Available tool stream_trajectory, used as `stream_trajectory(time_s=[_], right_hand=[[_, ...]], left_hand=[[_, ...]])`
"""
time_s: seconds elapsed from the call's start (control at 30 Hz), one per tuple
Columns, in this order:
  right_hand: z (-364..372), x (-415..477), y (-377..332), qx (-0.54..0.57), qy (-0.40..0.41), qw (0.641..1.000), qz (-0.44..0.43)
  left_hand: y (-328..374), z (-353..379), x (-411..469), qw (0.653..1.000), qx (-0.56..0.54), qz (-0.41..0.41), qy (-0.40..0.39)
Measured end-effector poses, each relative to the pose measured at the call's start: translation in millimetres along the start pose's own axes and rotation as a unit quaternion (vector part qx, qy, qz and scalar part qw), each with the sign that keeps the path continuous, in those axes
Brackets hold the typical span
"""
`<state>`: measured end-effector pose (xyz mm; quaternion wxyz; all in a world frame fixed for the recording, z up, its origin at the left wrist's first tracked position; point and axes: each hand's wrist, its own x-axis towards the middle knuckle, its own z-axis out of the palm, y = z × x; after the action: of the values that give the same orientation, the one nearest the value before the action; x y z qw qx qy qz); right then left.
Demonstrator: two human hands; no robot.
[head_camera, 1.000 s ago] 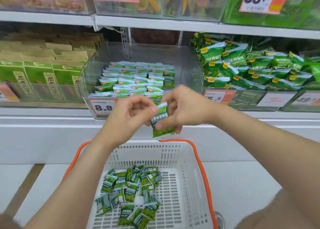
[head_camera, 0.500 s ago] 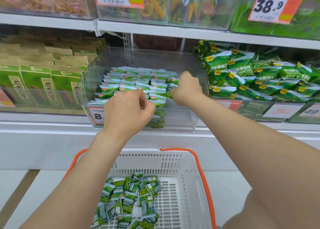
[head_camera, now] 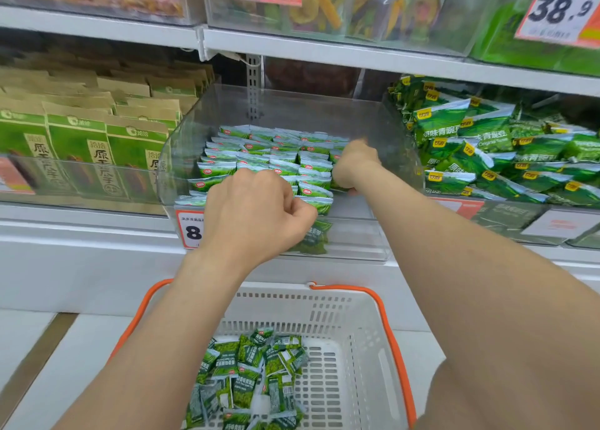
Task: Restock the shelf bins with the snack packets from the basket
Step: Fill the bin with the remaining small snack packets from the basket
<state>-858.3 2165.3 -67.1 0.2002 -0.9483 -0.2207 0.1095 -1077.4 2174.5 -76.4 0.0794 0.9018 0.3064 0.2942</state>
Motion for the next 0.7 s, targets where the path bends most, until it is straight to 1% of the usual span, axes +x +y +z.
stream_trajectory(time_s=[0.1, 0.17, 0.27, 0.33, 0.4, 0.5, 0.57, 0.63, 0.7], right_hand=[[0, 7, 3, 0.03, 0.023, 0.999, -0.004], [-2, 9, 3, 0.02, 0.032, 0.999, -0.024], [-6, 10, 3, 0.017, 0.066, 0.997, -0.033], [-5, 10, 5, -0.013, 0.074, 0.996, -0.046], [-3, 8, 8, -0.072, 0.083, 0.992, -0.069], [-1, 7, 12, -0.124, 0.116, 0.982, -0.085], [-3, 1, 12, -0.124, 0.095, 0.984, -0.081], [-6, -6, 11, -0.135, 0.032, 0.987, -0.086], [-13, -20, 9, -0.148, -0.021, 0.982, -0.116]], left_hand=[[-2, -2, 4, 1.0, -0.013, 0.013, -0.009], [-3, -1, 4, 0.999, -0.027, 0.015, -0.011], [-4, 1, 4, 0.999, -0.037, 0.012, -0.014], [-5, 1, 4, 0.999, -0.042, 0.012, -0.012], [-6, 3, 4, 0.999, -0.046, 0.013, -0.005], [-9, 5, 4, 0.999, -0.048, 0.012, -0.002], [-10, 7, 3, 0.999, -0.044, 0.015, 0.0], [-11, 6, 1, 0.999, -0.04, 0.024, 0.005], [-12, 5, -1, 0.998, -0.04, 0.035, 0.013]])
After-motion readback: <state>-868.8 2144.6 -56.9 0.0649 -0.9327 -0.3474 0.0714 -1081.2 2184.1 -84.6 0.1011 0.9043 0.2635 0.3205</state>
